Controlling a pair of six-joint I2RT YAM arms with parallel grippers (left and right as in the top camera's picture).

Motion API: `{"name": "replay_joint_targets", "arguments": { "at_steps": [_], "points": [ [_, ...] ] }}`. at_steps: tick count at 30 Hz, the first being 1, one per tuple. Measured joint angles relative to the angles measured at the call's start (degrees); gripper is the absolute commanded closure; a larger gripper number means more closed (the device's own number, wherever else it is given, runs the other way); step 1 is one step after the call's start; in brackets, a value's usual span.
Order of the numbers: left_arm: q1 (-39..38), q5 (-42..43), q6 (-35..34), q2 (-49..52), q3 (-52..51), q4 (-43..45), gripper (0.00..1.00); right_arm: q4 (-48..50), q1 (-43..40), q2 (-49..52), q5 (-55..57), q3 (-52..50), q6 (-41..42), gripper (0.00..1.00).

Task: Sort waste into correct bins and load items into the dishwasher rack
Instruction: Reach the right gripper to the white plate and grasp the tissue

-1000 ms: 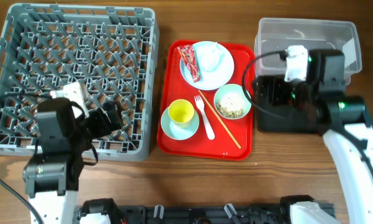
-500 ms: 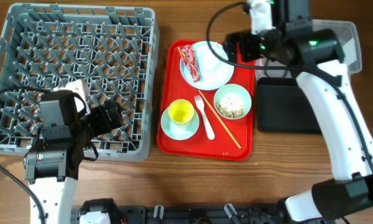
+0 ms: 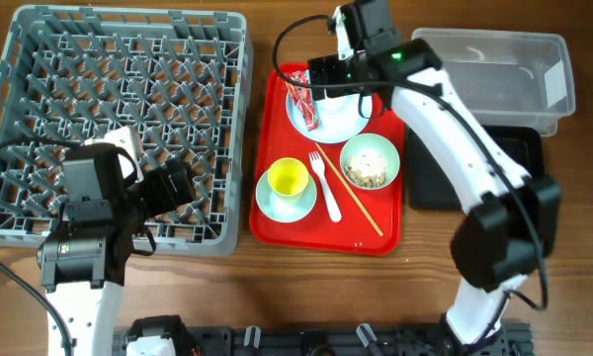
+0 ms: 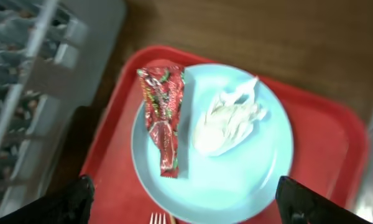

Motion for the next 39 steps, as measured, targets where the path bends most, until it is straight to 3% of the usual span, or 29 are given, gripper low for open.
{"name": "replay_joint_targets", "arguments": {
  "at_steps": [5,13,28,39],
  "points": [
    [0.00,0.00,0.00,0.00,0.00,-0.02,0.00,0.42,0.00,4.96,0.52,0.00,4.63,0.07],
    [0.00,0.00,0.00,0.00,0.00,-0.52,0.00,1.05,0.00,10.36,1.33,0.00,11.76,0.23],
    [0.00,0.00,0.00,0.00,0.00,-0.87,0.00,2.16,0.00,14.95,1.99,0.00,18.53,0.32],
    [0.00,0.00,0.00,0.00,0.00,-0.87,0.00,2.75,0.00,15.39,3.91,0.00,19.98,0.60]
  ]
}}
